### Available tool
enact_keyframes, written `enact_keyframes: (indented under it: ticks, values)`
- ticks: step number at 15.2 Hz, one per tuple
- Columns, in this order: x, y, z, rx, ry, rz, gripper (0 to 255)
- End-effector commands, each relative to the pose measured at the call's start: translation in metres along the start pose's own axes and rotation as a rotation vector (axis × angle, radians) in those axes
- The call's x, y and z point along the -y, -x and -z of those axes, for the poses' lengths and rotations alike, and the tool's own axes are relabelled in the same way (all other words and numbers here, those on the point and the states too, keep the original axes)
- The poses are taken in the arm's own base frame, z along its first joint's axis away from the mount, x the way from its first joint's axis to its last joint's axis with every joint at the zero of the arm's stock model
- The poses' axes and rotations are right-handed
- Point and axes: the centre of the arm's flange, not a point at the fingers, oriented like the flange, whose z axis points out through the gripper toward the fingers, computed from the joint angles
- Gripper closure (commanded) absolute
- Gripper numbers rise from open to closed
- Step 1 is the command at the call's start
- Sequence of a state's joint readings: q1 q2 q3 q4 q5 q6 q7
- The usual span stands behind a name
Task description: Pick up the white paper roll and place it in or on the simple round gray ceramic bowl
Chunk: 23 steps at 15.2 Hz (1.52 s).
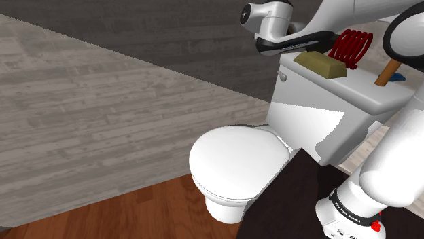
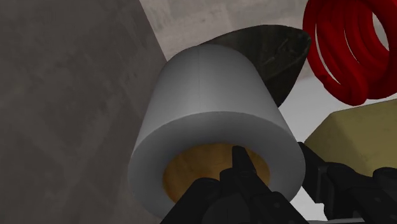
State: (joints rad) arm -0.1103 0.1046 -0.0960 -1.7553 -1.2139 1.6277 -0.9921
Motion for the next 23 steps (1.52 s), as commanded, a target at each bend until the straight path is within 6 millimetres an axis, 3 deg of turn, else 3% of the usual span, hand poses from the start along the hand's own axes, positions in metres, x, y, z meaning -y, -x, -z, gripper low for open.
enact_keyframes:
  ticks: [1,21,23]
  values:
    - [-0.003,0.010,0.003,0.000,0.000,0.000,255]
    - [-0.031,0.103,0.039,0.000,0.000,0.000,255]
    - [-0.025,0.111,0.014,0.000,0.000,0.000,255]
